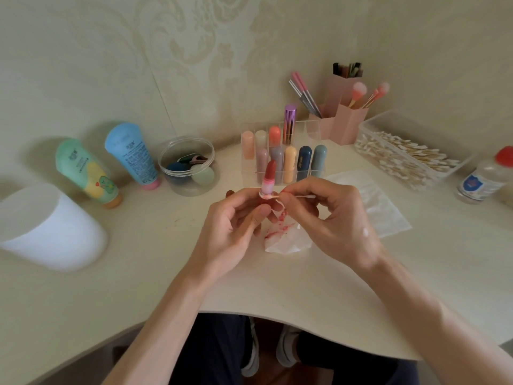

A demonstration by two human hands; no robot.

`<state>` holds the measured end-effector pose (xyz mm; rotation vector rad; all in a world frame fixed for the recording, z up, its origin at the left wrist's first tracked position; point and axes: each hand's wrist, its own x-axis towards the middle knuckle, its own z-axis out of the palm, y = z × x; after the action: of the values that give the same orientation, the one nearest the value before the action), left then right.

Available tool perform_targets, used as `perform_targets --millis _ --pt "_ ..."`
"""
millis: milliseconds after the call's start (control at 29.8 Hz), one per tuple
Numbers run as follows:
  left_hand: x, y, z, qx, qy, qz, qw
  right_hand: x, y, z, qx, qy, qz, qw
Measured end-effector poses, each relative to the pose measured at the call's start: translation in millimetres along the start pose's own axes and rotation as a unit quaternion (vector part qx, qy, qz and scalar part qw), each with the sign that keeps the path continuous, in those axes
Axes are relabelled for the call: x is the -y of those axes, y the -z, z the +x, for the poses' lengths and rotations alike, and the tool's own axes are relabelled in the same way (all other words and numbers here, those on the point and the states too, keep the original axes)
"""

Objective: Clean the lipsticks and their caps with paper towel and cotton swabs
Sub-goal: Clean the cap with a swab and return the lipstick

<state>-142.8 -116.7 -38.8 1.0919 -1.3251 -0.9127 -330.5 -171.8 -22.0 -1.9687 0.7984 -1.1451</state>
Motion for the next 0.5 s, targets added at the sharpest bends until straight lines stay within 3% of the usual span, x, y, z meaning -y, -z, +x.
perform_targets --millis 302,503 --pt "0.0 0.7 -0.3 0.049 -0.015 0.03 0.998 -4.5 -2.1 -0.8 0.007 -0.01 0.0 1.0" --pt "3.2 1.3 1.7 0.026 -0.015 0.025 0.999 -3.2 -3.5 -1.4 0.017 -0.014 0.011 1.0"
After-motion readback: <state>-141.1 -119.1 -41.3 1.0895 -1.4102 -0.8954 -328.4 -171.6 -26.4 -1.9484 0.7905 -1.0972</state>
